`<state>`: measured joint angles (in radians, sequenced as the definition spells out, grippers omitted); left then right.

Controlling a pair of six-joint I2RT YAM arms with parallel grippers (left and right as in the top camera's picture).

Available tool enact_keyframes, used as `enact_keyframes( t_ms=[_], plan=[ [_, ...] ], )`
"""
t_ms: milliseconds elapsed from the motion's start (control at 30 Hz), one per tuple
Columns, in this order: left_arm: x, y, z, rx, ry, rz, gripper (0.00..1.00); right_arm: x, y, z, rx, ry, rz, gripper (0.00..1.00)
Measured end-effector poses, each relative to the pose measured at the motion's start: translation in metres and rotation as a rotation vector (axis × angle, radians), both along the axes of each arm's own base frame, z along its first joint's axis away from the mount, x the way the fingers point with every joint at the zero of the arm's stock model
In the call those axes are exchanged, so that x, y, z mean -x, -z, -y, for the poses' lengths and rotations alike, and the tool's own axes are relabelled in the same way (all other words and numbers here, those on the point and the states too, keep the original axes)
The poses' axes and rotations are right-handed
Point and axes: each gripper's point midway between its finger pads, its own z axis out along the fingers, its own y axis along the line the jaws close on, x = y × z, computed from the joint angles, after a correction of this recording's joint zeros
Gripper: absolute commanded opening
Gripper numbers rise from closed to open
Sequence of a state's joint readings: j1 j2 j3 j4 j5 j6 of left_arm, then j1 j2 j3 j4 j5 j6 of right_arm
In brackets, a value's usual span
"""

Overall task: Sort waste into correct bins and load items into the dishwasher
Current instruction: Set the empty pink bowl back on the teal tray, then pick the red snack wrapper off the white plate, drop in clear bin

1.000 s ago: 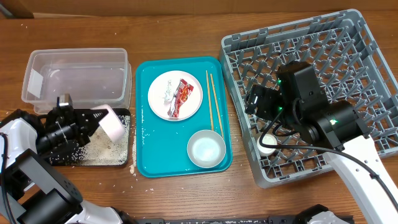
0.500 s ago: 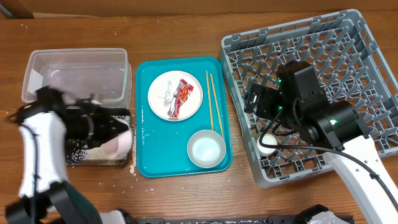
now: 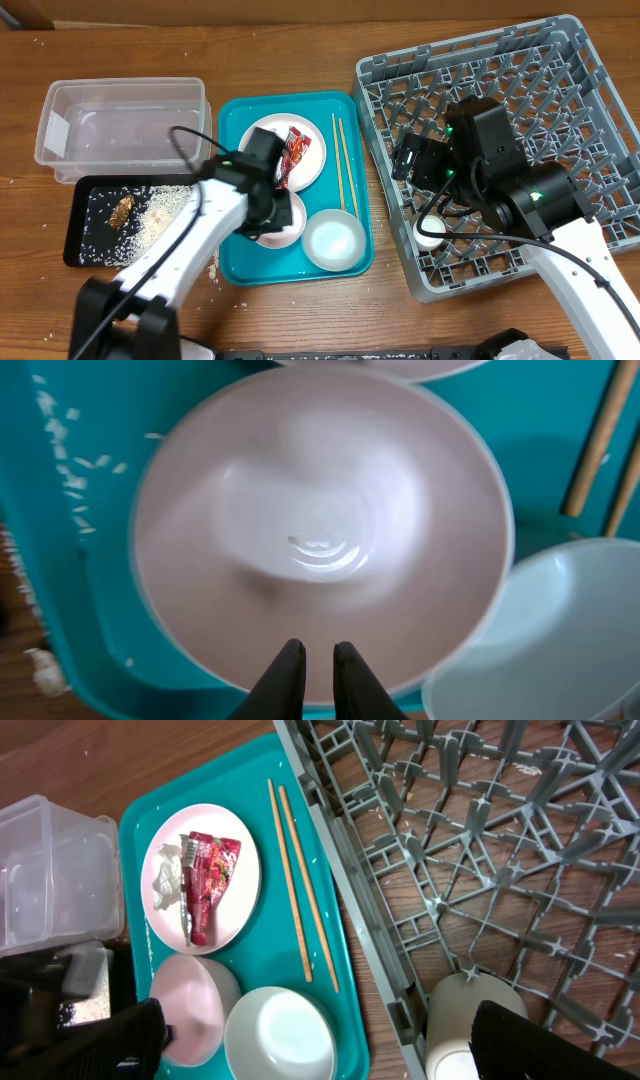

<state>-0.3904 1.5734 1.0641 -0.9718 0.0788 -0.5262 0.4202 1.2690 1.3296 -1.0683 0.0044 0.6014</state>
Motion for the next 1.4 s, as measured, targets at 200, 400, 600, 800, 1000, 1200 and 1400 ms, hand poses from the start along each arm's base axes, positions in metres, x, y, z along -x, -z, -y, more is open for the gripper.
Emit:
enact_keyframes(
  t_ms=[200, 400, 600, 800, 1000, 1200, 1400],
  plan=[
    [0.005, -0.004, 0.002, -0.053, -0.023, -0.040, 0.39, 0.000, 0.000, 0.000, 0.000, 0.000, 0.000, 1.00],
    [-0.059, -0.057, 0.009, -0.035, -0.069, 0.200, 0.60, 0.000, 0.000, 0.000, 0.000, -0.001, 0.000, 1.00],
    [-0.120, -0.075, 0.007, -0.067, -0.059, 0.447, 0.69, 0.000, 0.000, 0.000, 0.000, 0.000, 0.000, 1.00],
    [-0.153, -0.023, 0.007, -0.146, 0.001, 0.440, 0.62, 0.000, 0.000, 0.000, 0.000, 0.000, -0.001, 1.00],
    [-0.157, 0.009, 0.014, -0.140, 0.043, 0.392, 0.53, 0.000, 0.000, 0.000, 0.001, 0.000, -0.001, 1.00],
    [-0.155, 0.009, 0.025, -0.080, 0.059, 0.379, 0.45, -0.002, 0.005, -0.001, 0.007, 0.000, -0.016, 1.00],
    [-0.153, 0.009, 0.024, -0.084, 0.079, 0.371, 0.43, -0.001, 0.023, 0.000, 0.038, 0.000, -0.085, 1.00]
  ],
)
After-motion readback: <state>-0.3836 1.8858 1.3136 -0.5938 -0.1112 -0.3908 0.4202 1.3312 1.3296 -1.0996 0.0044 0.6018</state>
